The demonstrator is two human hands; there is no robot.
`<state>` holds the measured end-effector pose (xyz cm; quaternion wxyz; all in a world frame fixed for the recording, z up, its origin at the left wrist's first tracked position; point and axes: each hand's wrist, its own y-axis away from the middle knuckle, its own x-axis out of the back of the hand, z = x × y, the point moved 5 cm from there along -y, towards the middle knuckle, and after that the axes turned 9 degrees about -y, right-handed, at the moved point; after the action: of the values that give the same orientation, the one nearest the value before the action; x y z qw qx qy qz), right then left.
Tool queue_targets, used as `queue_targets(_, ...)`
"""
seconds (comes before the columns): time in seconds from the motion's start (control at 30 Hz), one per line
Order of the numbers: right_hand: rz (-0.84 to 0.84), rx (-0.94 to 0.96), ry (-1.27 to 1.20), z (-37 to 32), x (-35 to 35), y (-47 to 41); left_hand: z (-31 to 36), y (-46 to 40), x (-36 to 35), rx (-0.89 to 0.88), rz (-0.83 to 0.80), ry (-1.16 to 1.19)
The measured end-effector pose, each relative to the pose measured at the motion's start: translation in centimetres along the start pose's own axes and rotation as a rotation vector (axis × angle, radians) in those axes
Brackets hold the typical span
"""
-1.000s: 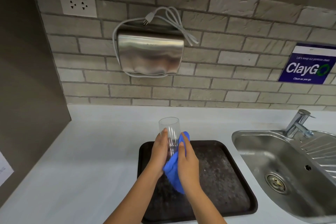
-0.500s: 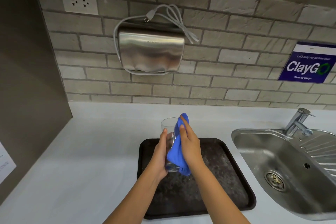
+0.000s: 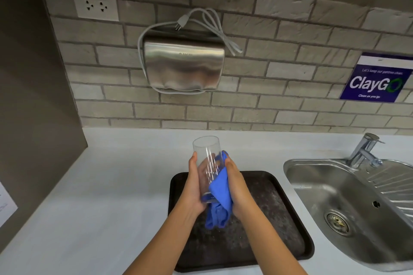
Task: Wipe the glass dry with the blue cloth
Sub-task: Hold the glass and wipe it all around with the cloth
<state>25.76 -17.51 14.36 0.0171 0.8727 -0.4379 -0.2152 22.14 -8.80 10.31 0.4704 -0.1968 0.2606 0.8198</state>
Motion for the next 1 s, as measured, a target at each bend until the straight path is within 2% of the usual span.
queue_targets(0.1,0.008,-0.034,-0.111,1.7,-0.1,0.6,0.3,-0.4,0.4,-0.043,0.133,-0.03)
queue_targets(0.23,0.106,0.214,0.053,1.2,0.1,1.4,1.5,-0.4,1.4,-0.207,0.355,-0.253)
queue_targets(0.3,0.14,0.315,0.143,1.1,0.2,1.6,2.0,0.4,1.2,-0.288,0.377,-0.373)
queue_targets(0.4,0.156,0.422,0.337,1.3,-0.2,1.7,1.5,1.0,0.2,-0.3,0.314,-0.503)
queue_targets(0.47,0.148,0.541,0.588,1.4,-0.9,2.4,1.1,1.0,0.1,-0.22,0.236,-0.493)
queue_targets(0.5,0.116,0.665,0.752,1.2,-1.7,3.2,1.1,0.8,0.3,-0.195,0.2,-0.488)
queue_targets(0.57,0.017,0.909,1.043,1.9,-3.1,4.2,1.4,1.1,0.8,-0.13,0.127,-0.297)
queue_targets(0.6,-0.017,0.963,1.097,2.2,-3.2,4.2,1.4,1.3,0.9,-0.105,0.091,-0.251)
queue_targets(0.67,0.042,0.836,0.925,1.1,-2.7,3.4,1.4,1.7,0.2,-0.084,0.06,-0.284)
queue_targets(0.73,0.099,0.571,0.625,0.0,-1.4,1.8,0.4,2.2,0.1,-0.065,-0.019,-0.223)
queue_targets(0.8,0.062,0.338,0.362,-1.0,-0.7,0.2,-0.1,2.6,-0.2,-0.054,-0.028,-0.206)
queue_targets(0.87,0.054,0.209,0.176,-1.3,0.0,-0.4,0.1,2.5,-0.5,-0.078,-0.011,-0.2)
queue_targets(0.93,0.076,0.209,0.151,-1.1,-0.3,0.5,0.6,2.5,-0.8,-0.069,0.0,-0.197)
queue_targets(1.0,0.102,0.379,0.404,-0.6,-1.1,1.9,1.2,2.2,-0.8,-0.056,0.01,-0.199)
